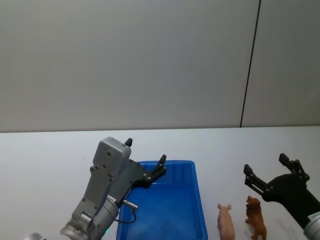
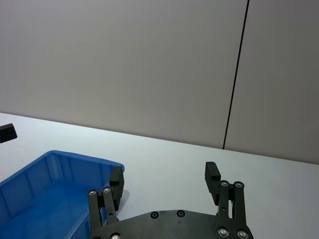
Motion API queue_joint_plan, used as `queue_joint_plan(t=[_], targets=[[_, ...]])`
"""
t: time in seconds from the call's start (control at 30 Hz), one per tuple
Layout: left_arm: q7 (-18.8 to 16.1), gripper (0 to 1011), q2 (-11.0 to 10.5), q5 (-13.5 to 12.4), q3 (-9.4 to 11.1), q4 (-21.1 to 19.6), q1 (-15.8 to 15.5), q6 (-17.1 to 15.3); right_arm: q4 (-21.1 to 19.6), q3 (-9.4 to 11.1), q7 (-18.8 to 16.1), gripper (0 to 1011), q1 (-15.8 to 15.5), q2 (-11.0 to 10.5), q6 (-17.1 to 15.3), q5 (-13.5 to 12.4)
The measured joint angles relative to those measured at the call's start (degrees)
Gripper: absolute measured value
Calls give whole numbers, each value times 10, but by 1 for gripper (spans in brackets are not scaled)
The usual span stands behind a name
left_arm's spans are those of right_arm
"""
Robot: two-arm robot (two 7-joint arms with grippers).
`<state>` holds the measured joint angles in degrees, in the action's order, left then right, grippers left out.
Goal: Pick up the two dolls from the table and place them into the box.
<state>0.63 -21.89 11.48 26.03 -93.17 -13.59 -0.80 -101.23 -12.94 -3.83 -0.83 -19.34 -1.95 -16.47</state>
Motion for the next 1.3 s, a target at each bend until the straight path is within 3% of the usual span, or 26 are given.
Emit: queue_joint_plan(t=[0.9, 1.3], targets=[[0, 1003, 0, 0, 0, 0, 0, 0, 1, 1, -1, 1001, 0, -1, 0, 0], [0, 1003, 0, 0, 0, 0, 0, 0, 5, 9, -20, 1001, -6, -17, -27, -1]])
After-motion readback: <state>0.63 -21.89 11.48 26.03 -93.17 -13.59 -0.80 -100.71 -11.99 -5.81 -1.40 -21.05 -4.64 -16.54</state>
